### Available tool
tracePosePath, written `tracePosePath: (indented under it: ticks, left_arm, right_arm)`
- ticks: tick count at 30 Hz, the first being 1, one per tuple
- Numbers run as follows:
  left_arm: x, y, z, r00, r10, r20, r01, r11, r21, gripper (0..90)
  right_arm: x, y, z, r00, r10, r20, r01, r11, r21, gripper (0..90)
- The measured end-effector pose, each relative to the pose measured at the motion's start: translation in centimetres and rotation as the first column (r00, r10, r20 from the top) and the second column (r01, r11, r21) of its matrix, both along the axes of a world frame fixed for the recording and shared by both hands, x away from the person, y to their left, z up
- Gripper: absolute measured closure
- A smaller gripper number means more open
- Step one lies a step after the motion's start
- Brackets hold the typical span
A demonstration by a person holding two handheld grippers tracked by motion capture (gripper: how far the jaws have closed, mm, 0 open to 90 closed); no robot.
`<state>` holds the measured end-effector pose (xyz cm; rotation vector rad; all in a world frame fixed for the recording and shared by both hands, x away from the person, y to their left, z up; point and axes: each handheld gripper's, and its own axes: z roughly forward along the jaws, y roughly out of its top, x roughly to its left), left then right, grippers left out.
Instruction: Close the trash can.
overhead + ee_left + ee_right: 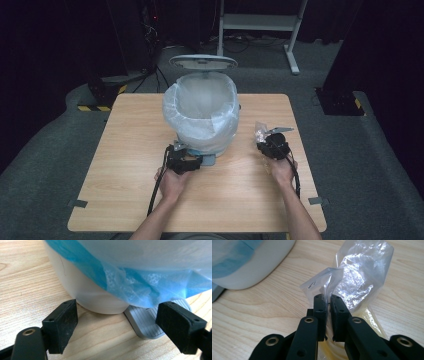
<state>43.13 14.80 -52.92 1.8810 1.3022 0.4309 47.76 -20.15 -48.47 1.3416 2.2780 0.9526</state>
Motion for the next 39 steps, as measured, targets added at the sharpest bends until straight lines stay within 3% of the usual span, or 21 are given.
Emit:
tracePosePath:
  ticks: [11,15,25,39]
  left_arm:
    - [0.0,0.0,0.0,1.0,-0.003,-0.001,0.003,1.0,-0.001,17.7]
    - [0.0,0.0,0.0,1.0,-0.003,-0.001,0.003,1.0,-0.001,17.6]
    - [0.0,0.0,0.0,1.0,-0.003,-0.001,0.003,1.0,-0.001,17.7]
    - [0.0,0.0,0.0,1.0,-0.003,-0.001,0.003,1.0,-0.001,17.6]
  right_arm:
    - [-1.3,-0.3,2.9,0.9978,0.056,0.036,-0.058,0.997,0.046,84.7]
    - [-1.5,-0.5,3.3,0.9972,0.065,0.035,-0.068,0.993,0.091,84.8]
    - [-2.4,-0.8,4.4,0.9937,0.102,0.046,-0.108,0.983,0.147,84.8]
    - [-3.4,-0.2,6.5,0.9848,0.149,0.088,-0.161,0.976,0.144,84.8]
